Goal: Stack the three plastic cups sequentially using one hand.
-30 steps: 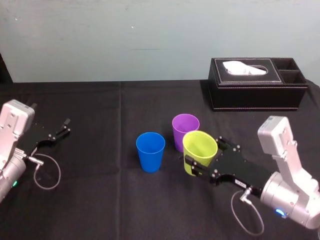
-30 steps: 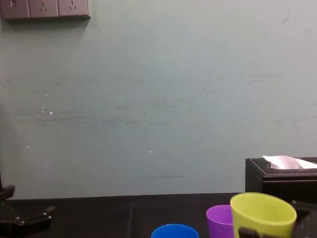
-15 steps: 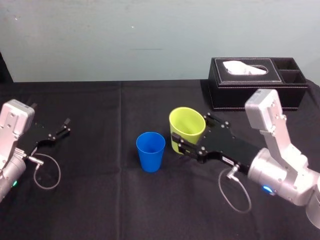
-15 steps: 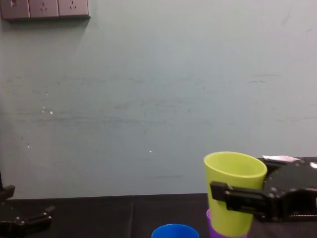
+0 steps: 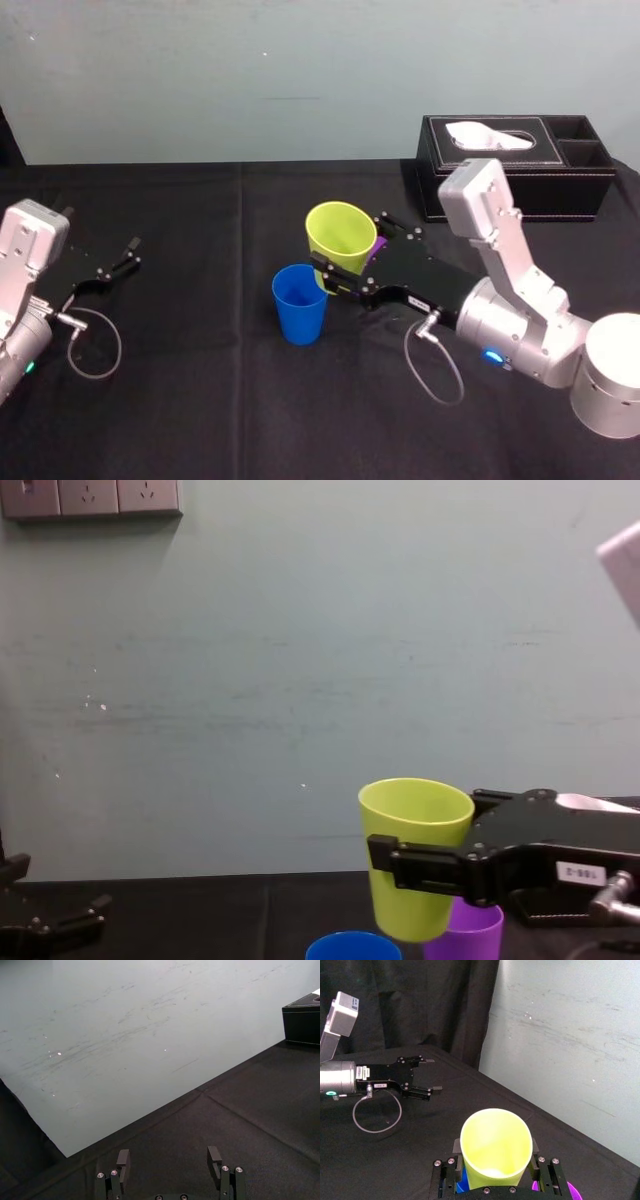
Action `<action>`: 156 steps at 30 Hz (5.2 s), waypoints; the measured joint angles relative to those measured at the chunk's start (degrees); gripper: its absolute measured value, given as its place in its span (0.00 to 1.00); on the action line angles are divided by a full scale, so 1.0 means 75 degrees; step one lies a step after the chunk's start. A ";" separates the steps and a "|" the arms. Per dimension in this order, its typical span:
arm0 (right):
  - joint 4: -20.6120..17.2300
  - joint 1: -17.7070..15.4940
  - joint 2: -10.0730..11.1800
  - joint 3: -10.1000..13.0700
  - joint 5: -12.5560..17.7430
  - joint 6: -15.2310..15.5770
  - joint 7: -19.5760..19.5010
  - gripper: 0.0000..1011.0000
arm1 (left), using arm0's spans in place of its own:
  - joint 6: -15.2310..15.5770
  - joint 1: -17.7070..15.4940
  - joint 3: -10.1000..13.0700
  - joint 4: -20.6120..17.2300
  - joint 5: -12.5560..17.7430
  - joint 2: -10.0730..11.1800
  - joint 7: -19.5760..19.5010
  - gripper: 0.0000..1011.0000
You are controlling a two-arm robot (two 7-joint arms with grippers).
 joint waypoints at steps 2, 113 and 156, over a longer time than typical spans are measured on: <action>0.0042 0.0049 -0.0040 -0.0042 -0.0032 0.0027 -0.0003 0.73 | 0.0000 0.0000 0.0000 0.0000 0.0000 0.0000 0.0000 1.00; 0.1266 0.0679 -0.0868 -0.0551 -0.0604 0.0100 -0.0001 0.83 | 0.0000 0.0000 0.0000 0.0000 0.0000 0.0000 0.0000 1.00; 0.0442 -0.0274 -0.0223 0.0579 -0.0330 -0.0254 -0.0328 0.99 | 0.0000 0.0000 0.0000 0.0000 0.0000 0.0000 0.0000 1.00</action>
